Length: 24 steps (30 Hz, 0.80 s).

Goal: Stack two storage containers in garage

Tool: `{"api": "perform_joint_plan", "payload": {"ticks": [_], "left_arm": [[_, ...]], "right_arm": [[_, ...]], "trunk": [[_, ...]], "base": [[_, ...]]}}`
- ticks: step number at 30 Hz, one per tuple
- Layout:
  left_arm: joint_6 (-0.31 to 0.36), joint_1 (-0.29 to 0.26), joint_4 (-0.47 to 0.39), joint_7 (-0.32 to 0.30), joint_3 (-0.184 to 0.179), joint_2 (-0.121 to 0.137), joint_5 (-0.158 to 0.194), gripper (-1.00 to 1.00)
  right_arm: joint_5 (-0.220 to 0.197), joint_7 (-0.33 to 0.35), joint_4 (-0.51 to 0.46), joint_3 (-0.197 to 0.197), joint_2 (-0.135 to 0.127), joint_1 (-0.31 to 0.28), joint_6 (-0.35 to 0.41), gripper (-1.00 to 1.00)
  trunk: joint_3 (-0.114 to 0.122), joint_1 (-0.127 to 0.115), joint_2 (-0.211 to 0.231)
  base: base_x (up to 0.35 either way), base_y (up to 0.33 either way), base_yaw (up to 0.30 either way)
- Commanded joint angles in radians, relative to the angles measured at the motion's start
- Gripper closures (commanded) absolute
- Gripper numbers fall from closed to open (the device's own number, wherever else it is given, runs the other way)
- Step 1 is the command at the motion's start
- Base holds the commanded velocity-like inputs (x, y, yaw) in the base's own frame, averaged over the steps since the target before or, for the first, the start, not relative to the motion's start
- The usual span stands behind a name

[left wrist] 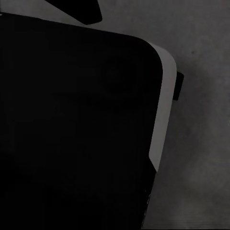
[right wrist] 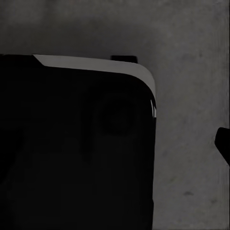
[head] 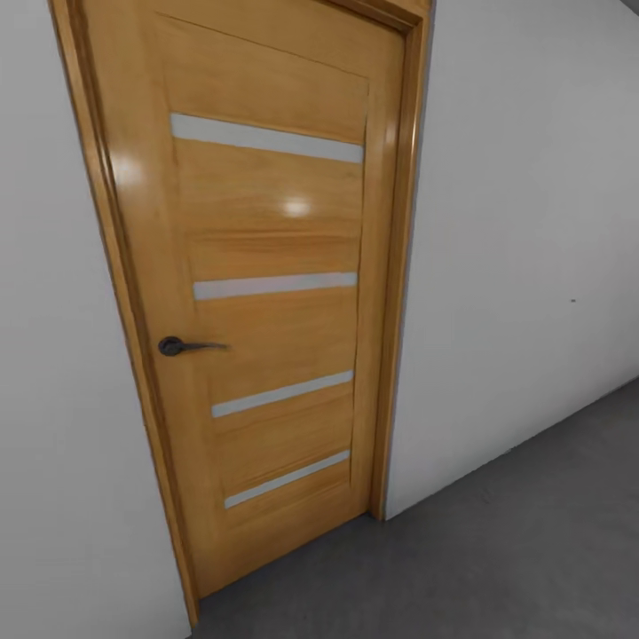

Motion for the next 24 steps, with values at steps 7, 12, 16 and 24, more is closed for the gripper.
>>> {"api": "perform_joint_plan", "payload": {"ticks": [7, 12, 16, 24], "left_arm": [[-0.002, 0.0, -0.001, 0.002, 0.008, 0.0, 0.003, -1.0], [-0.002, 0.0, -0.001, 0.001, 0.008, 0.0, 0.003, -1.0], [-0.002, 0.0, -0.001, 0.001, 0.008, 0.0, 0.003, -1.0], [-0.002, 0.0, -0.001, 0.002, 0.009, 0.0, 0.007, -1.0]], "right_arm": [[0.002, 0.0, 0.001, -0.001, -0.002, 0.0, -0.004, -1.0], [0.002, 0.0, 0.001, -0.001, -0.003, 0.0, -0.004, -1.0], [0.002, 0.0, 0.001, -0.001, -0.003, 0.0, -0.004, -1.0], [0.002, 0.0, 0.001, -0.001, -0.003, 0.0, -0.004, -1.0]], "trunk": [[-0.001, 0.0, 0.0], [-0.001, 0.0, 0.0], [-0.001, 0.0, 0.0], [-0.001, 0.0, 0.0]], "base": [[0.212, -0.201, 0.141], [0.21, -0.193, 0.251], [0.105, -0.086, 0.265], [0.013, -0.023, 0.267]]}}
